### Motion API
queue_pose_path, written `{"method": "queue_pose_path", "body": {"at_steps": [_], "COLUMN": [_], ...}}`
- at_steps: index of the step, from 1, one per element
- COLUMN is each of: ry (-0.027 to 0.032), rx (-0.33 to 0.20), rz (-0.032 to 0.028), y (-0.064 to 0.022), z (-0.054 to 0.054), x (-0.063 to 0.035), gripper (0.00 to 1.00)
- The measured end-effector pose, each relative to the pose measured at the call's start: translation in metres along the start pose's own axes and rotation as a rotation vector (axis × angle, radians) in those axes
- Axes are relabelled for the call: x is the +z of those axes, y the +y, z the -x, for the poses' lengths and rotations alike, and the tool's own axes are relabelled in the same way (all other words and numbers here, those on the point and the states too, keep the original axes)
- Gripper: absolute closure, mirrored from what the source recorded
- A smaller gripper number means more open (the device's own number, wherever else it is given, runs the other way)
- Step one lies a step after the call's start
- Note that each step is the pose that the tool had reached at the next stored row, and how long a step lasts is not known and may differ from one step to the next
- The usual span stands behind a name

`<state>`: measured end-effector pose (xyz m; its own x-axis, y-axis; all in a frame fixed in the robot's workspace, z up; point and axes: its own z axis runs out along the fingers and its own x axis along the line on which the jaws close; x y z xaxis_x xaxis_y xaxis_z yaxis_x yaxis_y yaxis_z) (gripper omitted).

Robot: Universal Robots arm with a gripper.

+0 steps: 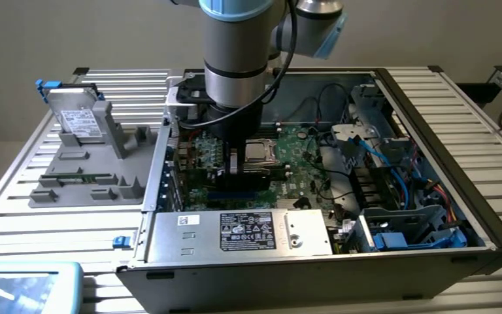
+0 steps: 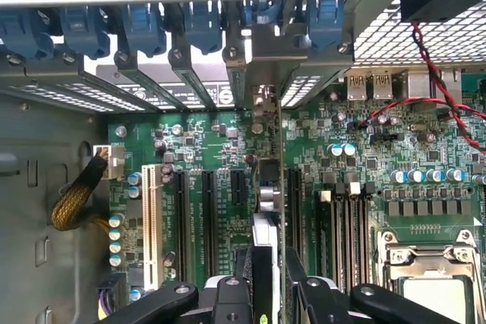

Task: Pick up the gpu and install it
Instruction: 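Insert the gpu into the slot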

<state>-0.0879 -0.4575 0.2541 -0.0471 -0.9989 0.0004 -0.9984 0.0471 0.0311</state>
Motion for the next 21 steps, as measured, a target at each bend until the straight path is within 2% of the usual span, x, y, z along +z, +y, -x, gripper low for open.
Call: {"method": "queue_pose_path", "body": {"at_steps": [17,21], "ry": [-0.0018,0.0024], "rx": [0.0,0.0], "rz": [0.0007,0.0005], "y": [-0.0009,-0.0009], "z": [-0.003,-0.0018], "x": [0.0003,0.0012], "gripper": [0.72,0.72]}}
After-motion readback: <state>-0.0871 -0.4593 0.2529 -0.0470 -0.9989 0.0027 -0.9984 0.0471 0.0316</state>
